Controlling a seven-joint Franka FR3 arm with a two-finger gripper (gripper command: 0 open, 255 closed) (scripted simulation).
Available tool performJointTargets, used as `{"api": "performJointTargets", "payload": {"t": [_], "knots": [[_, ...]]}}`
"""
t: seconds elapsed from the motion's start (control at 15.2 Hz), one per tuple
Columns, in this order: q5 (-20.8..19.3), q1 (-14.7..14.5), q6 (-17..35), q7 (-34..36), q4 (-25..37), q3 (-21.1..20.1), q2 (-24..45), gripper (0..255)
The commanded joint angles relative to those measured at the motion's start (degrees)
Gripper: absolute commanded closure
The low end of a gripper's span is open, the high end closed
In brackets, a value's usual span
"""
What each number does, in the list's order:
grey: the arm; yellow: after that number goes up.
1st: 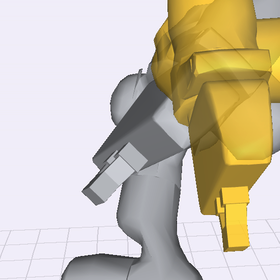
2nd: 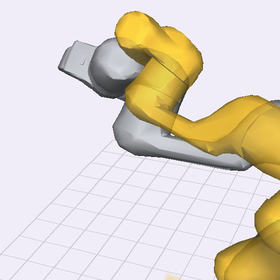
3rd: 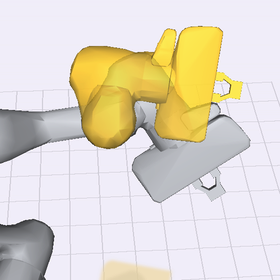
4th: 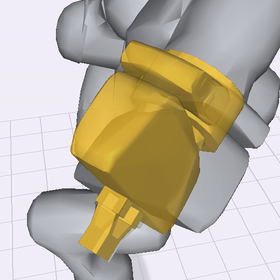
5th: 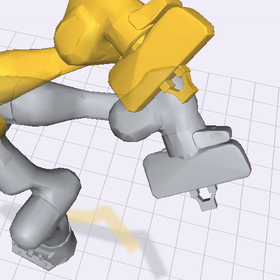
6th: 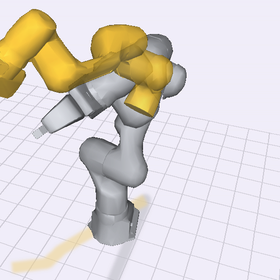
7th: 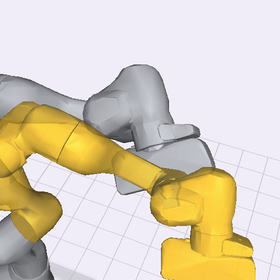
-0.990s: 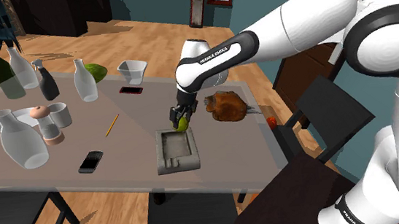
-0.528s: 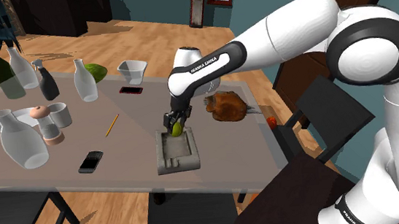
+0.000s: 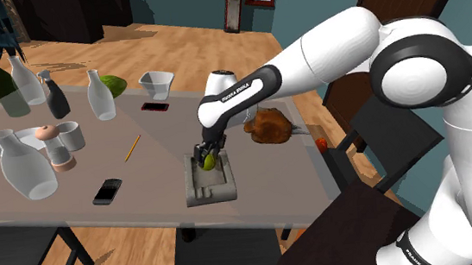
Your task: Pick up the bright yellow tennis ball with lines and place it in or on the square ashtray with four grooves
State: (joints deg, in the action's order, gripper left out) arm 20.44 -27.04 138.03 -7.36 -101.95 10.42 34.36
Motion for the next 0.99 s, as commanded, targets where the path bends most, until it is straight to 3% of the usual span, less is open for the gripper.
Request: {"api": "performJointTargets", "payload": {"t": [0.0,0.46,0.53,0.92], "knots": [[0.25,0.21,0.61,-0.35,0.02,-0.15,0.63,255],[0.25,0.21,0.61,-0.34,0.03,-0.15,0.64,255],[0.25,0.21,0.61,-0.34,0.02,-0.15,0.63,0],[-0.21,0.09,-0.56,-0.07,-0.25,0.23,-0.81,0]]}}
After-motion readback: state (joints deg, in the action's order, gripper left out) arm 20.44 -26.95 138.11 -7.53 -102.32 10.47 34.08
